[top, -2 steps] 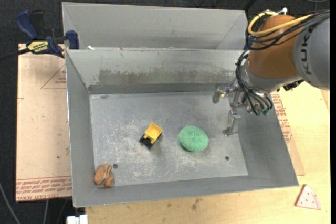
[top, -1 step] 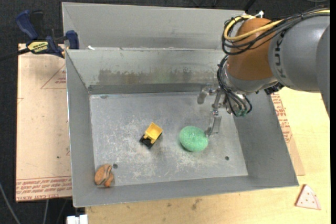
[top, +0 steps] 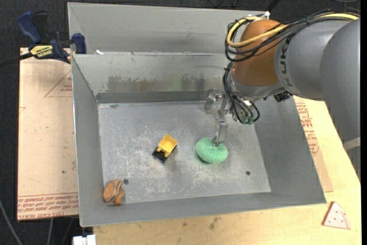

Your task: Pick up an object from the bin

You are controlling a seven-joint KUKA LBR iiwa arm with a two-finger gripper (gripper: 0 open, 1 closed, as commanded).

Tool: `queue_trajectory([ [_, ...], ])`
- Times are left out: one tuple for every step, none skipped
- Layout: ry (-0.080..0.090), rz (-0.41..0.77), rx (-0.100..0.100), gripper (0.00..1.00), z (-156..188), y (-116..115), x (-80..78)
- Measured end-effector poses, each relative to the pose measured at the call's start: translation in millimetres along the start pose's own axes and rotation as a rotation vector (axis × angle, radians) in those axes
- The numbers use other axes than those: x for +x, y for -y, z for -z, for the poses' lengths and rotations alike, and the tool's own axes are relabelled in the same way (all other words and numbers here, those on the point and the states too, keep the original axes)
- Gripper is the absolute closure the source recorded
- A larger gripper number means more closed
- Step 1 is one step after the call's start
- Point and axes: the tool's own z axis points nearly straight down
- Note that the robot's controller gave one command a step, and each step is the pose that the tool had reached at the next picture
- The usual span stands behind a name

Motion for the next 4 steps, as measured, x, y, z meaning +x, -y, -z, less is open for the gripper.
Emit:
queue_trajectory([
  [0.0,0.023,0.0,0.0,-8.6,6.8,26.5],
  [-0.005,0.058,0.001,0.0,-9.8,11.6,54.6],
  [-0.001,-0.005,0.001,0.0,-10.6,6.9,89.6],
  [0.005,0.142,-0.001,0.0,-10.5,32.7,119.1],
])
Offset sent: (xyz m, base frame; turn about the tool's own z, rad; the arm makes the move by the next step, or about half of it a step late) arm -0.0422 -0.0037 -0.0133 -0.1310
